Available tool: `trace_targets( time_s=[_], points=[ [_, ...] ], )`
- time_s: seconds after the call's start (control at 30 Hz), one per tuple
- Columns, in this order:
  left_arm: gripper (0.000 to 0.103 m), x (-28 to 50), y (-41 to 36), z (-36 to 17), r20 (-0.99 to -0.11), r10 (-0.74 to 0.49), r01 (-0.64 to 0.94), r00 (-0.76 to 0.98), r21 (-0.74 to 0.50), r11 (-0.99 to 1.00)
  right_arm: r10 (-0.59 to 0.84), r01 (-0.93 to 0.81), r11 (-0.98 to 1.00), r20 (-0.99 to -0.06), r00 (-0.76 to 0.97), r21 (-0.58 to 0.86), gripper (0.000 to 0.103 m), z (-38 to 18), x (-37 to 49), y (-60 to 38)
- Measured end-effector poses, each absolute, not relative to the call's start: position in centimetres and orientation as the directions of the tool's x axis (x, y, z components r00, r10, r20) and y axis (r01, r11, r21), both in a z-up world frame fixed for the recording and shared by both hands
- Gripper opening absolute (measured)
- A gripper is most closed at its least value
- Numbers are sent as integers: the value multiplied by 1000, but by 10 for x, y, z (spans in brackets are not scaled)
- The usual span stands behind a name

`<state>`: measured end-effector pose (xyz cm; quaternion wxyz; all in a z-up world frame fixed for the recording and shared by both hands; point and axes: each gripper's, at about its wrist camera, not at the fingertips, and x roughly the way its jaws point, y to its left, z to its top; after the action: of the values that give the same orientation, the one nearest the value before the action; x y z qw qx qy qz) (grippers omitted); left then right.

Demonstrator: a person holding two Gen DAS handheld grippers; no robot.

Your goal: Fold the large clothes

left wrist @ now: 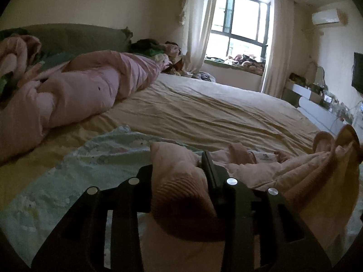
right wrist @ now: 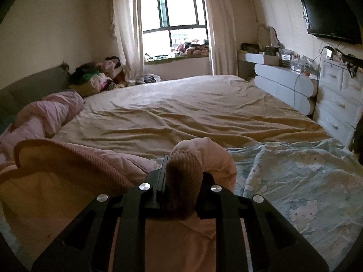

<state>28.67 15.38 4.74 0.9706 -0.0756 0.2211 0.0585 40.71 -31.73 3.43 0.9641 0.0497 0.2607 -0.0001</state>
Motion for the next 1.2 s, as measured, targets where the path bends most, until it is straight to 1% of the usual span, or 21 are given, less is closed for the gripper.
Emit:
trace_targets(
  time_s=[0.2,0.27,0.3,0.33,0.37,0.4,0.5,0.57,0.63,0.7,0.8,0.87,1.0,1.07,1.2],
  points=[
    [32,300,149,44,-443,75,-126,894,-87,988,-13,96,988,-556,831,120,17,18,432,-317],
    [36,305,149,42,-449,75,-125,890,-81,989,-33,118,987,-574,818,111,17,11,442,-313],
    [42,308,150,39,-456,76,-127,887,-83,988,-44,129,986,-588,808,104,17,7,449,-311],
    [57,311,152,36,-467,80,-135,881,-84,987,-57,140,986,-603,796,92,17,2,455,-308],
    [66,312,153,35,-474,97,-152,875,-78,985,-70,152,985,-616,785,81,17,-2,461,-307],
    [72,313,155,33,-479,118,-172,870,-70,983,-80,162,984,-627,775,75,17,-5,466,-306],
    [73,311,160,33,-482,89,-161,872,-111,981,-101,192,979,-650,753,71,17,-16,479,-302],
    [77,309,160,36,-475,82,-152,876,-111,982,-117,203,977,-657,745,56,17,-21,485,-298],
    [84,305,158,41,-472,83,-146,878,-98,984,-133,205,978,-661,739,33,17,-25,488,-295],
    [88,301,158,44,-469,81,-145,879,-101,984,-136,201,979,-664,735,22,17,-27,491,-295],
    [92,298,159,48,-477,90,-156,874,-100,983,-131,197,980,-673,727,22,17,-27,493,-297],
    [93,297,162,50,-480,92,-163,872,-107,981,-126,196,980,-681,721,26,17,-26,495,-299],
    [93,288,171,57,-459,77,-160,885,-144,977,-100,202,977,-702,705,63,17,-22,502,-305],
    [93,285,176,59,-457,75,-160,886,-149,976,-80,184,980,-700,709,74,20,-19,501,-305],
    [93,290,189,47,-495,67,-174,866,-173,969,-33,143,984,-688,725,104,25,-13,492,-307]
  ],
)
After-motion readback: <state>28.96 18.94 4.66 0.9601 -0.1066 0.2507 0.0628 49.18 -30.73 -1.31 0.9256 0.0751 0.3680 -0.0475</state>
